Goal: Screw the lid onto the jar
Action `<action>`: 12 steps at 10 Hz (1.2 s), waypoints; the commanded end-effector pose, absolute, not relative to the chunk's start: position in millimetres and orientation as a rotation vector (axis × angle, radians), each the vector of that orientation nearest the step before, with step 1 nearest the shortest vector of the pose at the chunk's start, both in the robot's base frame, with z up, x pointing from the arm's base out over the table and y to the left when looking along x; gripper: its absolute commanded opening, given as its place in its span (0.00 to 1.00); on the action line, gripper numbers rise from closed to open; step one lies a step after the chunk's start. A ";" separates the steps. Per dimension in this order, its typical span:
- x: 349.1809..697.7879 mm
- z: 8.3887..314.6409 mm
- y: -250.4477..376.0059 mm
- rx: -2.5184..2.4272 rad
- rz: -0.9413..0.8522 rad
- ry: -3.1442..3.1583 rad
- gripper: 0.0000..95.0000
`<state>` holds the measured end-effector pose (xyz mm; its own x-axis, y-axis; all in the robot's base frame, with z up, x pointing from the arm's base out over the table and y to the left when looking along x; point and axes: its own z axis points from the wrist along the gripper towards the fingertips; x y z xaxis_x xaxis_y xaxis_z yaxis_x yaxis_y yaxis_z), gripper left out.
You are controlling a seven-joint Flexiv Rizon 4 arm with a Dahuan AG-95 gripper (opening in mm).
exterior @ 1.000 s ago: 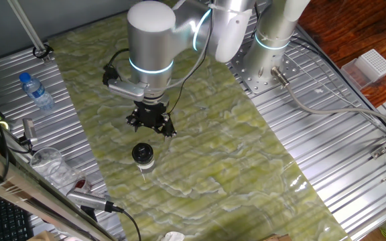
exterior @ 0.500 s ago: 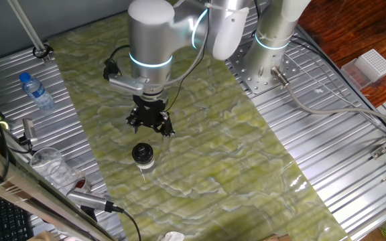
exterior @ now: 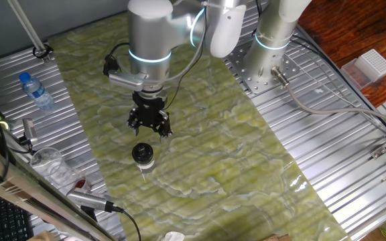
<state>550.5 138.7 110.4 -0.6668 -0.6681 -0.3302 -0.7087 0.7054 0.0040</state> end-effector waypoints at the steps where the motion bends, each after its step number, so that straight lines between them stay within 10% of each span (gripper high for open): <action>1: 552.8 108.7 138.6 -1.077 0.179 2.609 0.80; 12: 566.0 102.4 144.6 -1.059 0.212 2.575 0.80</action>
